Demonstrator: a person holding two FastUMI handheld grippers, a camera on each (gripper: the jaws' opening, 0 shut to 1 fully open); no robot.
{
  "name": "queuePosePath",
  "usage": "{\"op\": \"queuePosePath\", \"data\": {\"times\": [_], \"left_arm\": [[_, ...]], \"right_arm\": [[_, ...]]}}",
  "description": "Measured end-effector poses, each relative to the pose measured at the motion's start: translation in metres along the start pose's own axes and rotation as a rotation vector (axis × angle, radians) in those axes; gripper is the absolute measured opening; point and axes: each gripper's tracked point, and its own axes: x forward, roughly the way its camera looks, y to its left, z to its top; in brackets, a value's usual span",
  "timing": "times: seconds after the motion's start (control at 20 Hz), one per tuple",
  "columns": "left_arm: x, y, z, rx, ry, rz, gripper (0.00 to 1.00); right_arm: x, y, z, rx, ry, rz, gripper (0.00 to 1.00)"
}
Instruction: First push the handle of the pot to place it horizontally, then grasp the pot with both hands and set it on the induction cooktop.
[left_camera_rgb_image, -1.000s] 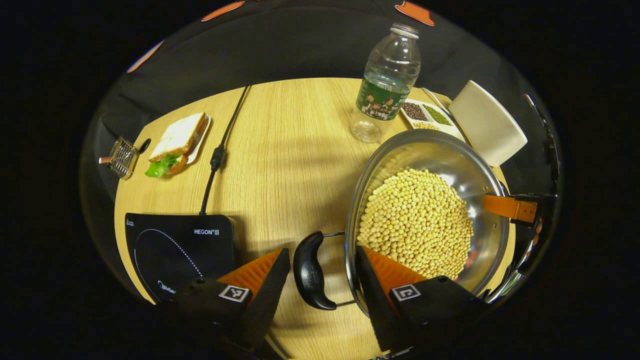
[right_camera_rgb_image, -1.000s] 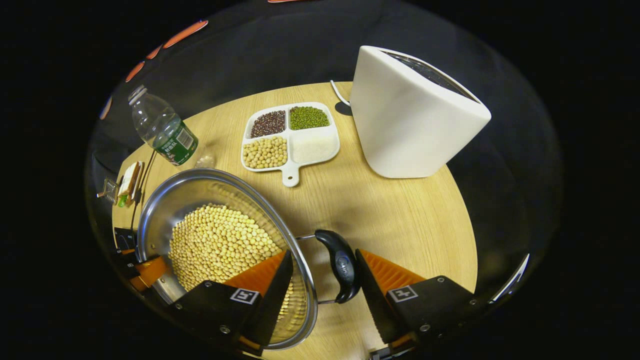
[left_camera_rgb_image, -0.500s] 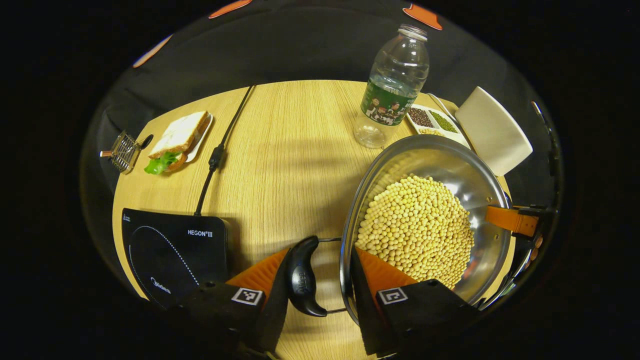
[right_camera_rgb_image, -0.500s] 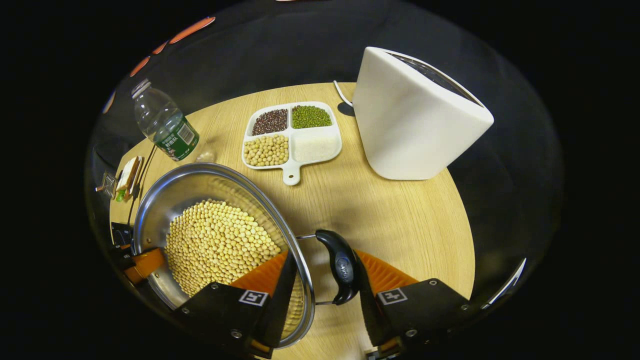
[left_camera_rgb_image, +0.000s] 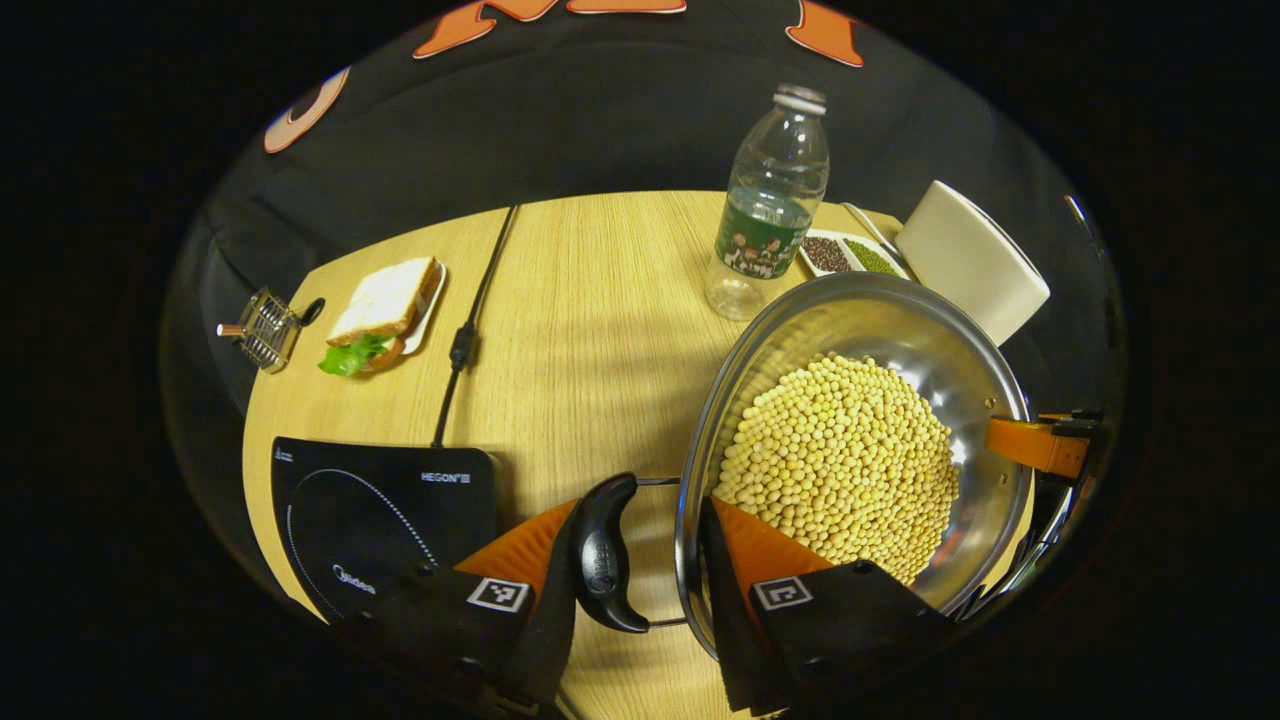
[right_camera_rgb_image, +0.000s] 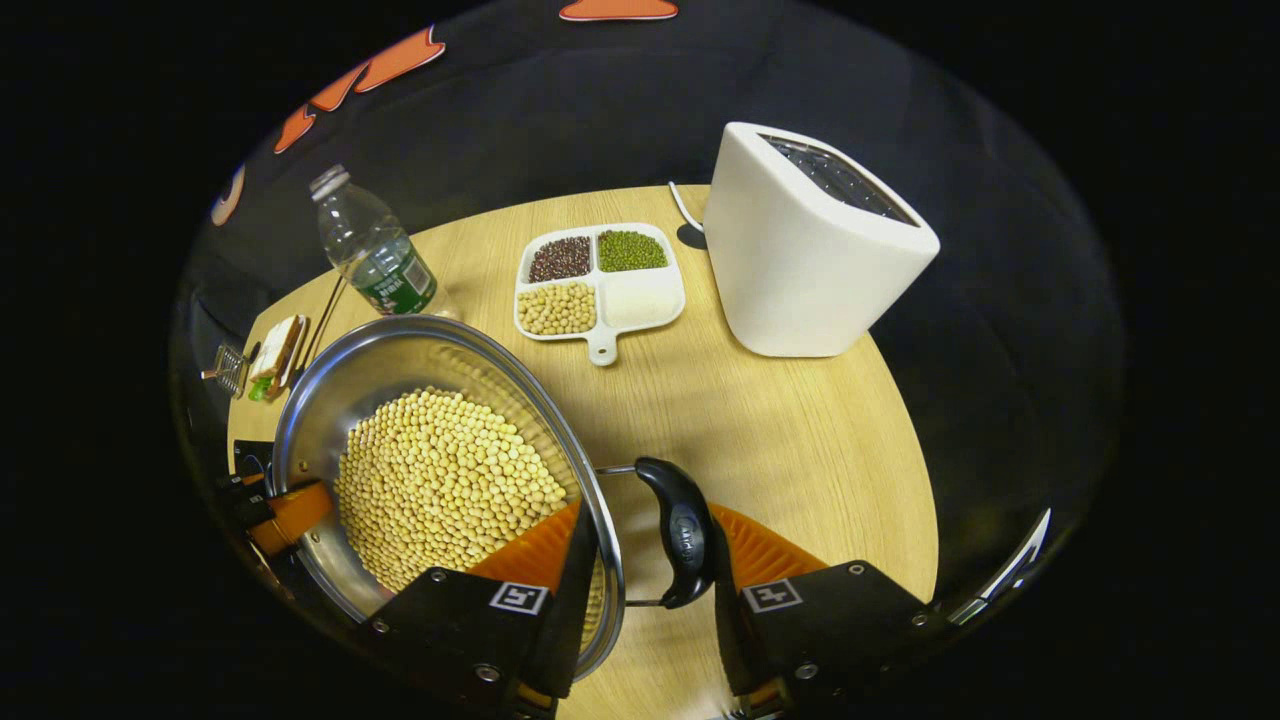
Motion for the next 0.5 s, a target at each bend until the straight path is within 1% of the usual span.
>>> {"op": "queuePosePath", "data": {"times": [0.3,0.5], "left_arm": [[-0.047,0.034,-0.004,-0.009,-0.033,0.000,0.66],[-0.082,0.075,-0.012,-0.031,-0.055,0.017,0.67]], "right_arm": [[0.008,0.010,-0.010,-0.027,-0.050,0.007,0.56],[0.017,0.015,-0.012,-0.051,-0.070,0.035,0.56]]}}
